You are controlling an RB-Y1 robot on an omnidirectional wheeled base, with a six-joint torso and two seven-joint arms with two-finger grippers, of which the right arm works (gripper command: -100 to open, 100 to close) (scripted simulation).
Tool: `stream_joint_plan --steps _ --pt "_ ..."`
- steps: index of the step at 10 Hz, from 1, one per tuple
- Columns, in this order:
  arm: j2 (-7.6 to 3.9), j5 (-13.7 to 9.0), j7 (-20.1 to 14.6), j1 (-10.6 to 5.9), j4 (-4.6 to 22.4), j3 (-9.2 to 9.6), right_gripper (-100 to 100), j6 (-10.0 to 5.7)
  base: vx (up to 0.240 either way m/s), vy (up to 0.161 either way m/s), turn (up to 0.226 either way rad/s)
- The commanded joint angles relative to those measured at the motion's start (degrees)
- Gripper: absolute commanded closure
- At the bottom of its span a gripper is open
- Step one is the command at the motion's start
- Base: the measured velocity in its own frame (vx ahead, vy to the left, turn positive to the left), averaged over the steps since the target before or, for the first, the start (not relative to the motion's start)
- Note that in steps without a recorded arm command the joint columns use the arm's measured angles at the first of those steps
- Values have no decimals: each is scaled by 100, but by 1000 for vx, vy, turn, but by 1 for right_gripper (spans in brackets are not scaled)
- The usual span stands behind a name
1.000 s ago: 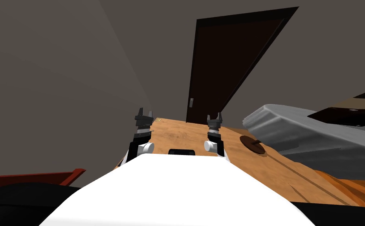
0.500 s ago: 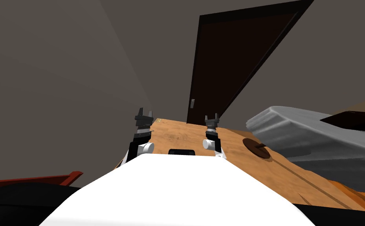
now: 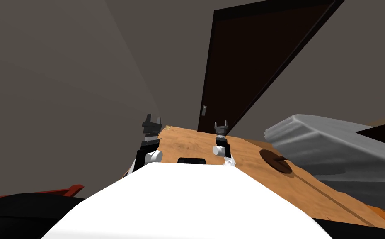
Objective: Pull the door open
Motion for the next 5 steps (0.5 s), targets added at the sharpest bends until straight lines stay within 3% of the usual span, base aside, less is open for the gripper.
stream_joint_plan --steps 1,5 --pt "-46 -174 -182 -166 236 -8 -100 32 106 -3 44" --pt "-130 -585 -597 -539 835 15 -100 44 100 3 41"
